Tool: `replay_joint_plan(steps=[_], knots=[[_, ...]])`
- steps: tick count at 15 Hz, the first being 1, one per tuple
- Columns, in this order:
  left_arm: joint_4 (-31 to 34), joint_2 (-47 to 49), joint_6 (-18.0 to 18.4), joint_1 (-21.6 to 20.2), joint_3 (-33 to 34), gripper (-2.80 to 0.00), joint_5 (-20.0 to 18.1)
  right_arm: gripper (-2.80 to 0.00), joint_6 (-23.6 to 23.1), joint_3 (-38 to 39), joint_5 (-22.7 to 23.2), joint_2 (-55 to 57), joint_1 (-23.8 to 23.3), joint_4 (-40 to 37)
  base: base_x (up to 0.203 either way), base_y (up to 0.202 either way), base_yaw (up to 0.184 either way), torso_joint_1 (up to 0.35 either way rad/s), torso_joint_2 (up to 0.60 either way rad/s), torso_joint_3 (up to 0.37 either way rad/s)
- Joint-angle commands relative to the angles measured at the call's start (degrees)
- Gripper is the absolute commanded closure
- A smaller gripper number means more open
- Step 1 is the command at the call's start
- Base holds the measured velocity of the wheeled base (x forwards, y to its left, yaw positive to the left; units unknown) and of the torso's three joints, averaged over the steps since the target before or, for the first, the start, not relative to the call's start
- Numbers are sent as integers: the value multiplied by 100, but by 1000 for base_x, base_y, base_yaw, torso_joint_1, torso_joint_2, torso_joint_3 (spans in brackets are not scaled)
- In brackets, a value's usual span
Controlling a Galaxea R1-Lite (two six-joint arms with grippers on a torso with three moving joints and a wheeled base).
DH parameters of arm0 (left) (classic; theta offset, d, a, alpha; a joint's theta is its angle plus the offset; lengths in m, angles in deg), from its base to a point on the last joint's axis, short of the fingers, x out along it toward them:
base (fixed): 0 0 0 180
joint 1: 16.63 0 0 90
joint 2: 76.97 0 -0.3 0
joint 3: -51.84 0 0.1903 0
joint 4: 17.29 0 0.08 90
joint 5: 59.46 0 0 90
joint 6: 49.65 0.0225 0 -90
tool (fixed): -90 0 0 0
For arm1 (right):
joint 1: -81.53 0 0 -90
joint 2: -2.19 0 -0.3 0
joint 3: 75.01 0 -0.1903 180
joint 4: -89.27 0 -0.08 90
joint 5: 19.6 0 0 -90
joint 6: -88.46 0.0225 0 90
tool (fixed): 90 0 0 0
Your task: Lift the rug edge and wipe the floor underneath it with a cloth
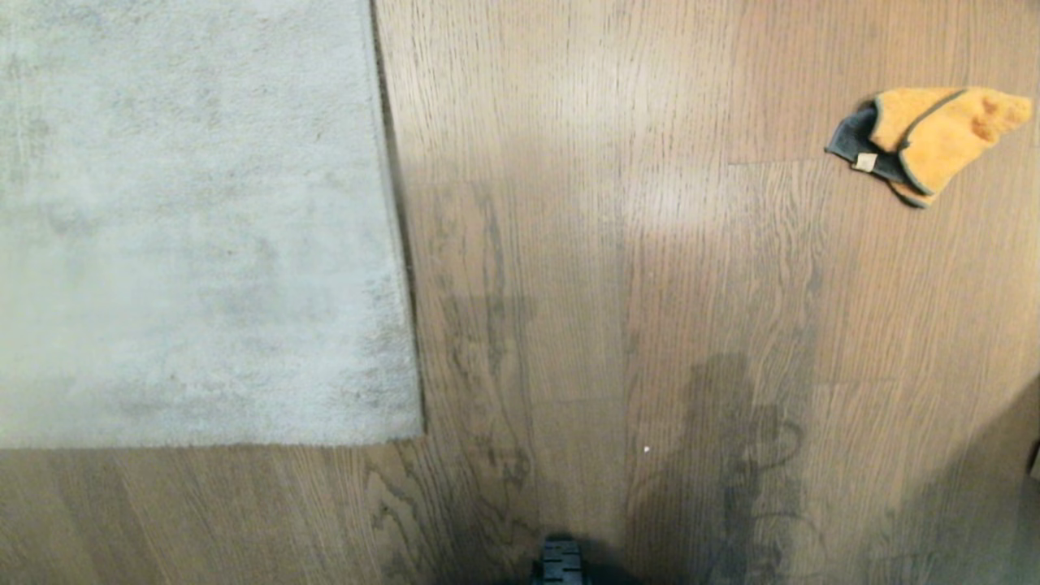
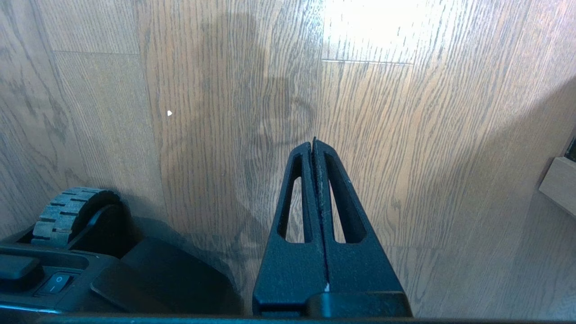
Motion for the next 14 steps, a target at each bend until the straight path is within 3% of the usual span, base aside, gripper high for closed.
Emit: replay_joint_plan(steps=[1, 6, 14], knots=[[0, -2, 1, -1, 0, 0, 0, 0, -7, 0, 4, 21, 2, 0, 0, 0, 0, 0, 0, 0], [-9, -2, 150, -1, 0, 0, -35, 0, -7, 0, 4, 21, 2, 0, 0, 0, 0, 0, 0, 0], [0, -2, 1, -1, 0, 0, 0, 0, -7, 0, 4, 21, 2, 0, 0, 0, 0, 0, 0, 0]])
